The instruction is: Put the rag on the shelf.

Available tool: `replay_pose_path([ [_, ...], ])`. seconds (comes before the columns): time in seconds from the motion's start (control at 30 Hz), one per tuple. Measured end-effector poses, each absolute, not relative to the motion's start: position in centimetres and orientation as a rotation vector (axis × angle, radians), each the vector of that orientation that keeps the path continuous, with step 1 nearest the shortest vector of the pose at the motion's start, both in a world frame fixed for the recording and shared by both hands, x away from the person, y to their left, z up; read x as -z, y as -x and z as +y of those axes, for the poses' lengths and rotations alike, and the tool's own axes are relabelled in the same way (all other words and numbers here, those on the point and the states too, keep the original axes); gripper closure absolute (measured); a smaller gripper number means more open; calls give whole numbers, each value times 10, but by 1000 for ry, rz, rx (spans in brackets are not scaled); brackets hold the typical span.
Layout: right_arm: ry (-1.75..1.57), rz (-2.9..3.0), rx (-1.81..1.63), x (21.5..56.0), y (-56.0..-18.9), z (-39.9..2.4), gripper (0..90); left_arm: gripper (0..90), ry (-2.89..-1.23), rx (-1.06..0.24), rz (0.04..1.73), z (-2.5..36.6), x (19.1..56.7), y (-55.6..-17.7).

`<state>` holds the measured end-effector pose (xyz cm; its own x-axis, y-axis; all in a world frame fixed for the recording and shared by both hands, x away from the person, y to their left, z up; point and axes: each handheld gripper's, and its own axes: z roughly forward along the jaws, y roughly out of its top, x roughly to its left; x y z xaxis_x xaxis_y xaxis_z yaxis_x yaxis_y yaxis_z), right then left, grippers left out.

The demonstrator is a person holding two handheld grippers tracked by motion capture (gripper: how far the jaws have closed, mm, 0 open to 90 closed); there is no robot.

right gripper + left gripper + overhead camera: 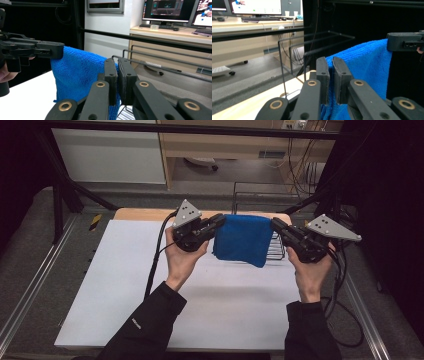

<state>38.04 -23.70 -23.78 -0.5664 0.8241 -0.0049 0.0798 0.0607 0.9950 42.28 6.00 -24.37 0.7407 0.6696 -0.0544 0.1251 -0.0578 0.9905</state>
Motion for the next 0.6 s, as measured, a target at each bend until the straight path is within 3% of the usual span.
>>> replay_pose_path([
  [0.6,-911,1628,-1528,195,-392,-262,865,836,-1526,-535,614,26,203,-446],
])
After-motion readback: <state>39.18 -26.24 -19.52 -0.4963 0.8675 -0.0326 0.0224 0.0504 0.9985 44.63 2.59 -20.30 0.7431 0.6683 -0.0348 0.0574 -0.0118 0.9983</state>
